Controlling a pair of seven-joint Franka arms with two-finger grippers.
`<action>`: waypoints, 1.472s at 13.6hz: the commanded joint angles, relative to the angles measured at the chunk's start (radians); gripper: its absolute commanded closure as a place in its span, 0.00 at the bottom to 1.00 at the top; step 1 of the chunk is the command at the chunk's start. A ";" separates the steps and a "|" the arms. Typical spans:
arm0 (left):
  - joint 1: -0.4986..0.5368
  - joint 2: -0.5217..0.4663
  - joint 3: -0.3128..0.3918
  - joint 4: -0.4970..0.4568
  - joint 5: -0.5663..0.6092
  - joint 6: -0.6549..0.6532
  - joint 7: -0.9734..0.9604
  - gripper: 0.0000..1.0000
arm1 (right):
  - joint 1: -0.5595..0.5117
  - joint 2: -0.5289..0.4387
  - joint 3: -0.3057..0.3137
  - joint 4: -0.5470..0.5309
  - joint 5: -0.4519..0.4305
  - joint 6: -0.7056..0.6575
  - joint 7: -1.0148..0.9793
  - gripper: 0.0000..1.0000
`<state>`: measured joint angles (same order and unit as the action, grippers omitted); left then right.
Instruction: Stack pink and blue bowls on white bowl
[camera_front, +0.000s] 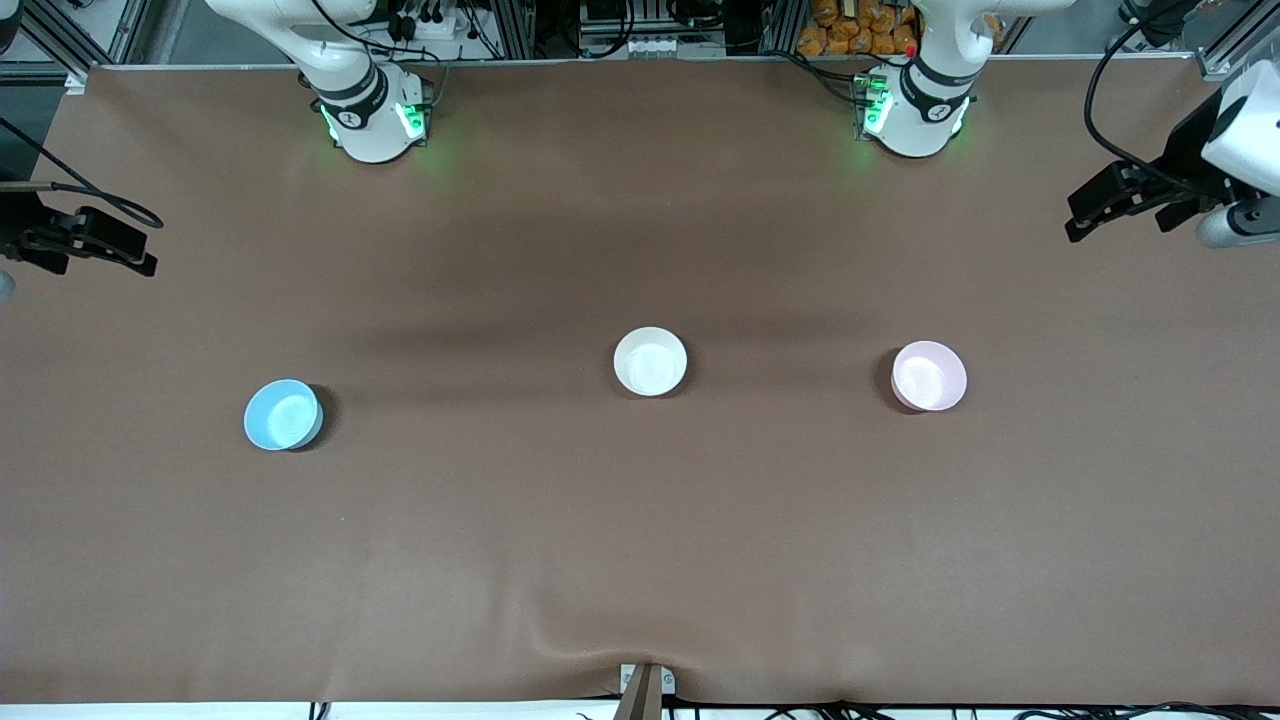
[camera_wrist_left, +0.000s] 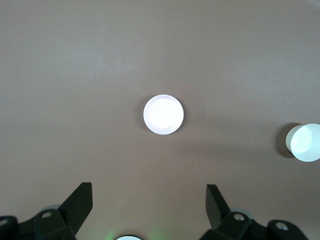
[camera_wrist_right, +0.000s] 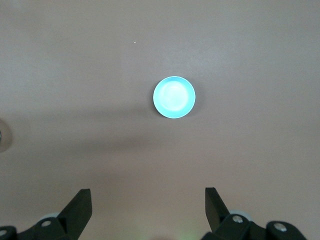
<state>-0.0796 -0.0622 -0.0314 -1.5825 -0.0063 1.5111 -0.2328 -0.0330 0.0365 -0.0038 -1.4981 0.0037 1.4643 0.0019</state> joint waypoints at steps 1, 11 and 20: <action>0.000 0.005 -0.002 0.004 0.005 0.014 0.020 0.00 | -0.002 0.005 0.005 0.013 -0.010 -0.007 0.009 0.00; 0.011 0.107 -0.001 -0.030 0.006 0.081 0.020 0.00 | -0.002 0.005 0.005 0.012 -0.010 -0.009 0.009 0.00; 0.116 0.174 -0.001 -0.362 0.008 0.524 0.050 0.00 | -0.002 0.005 0.005 0.012 -0.010 -0.009 0.009 0.00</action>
<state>0.0068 0.1169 -0.0253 -1.8750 -0.0063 1.9498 -0.2262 -0.0330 0.0373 -0.0038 -1.4983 0.0037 1.4641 0.0019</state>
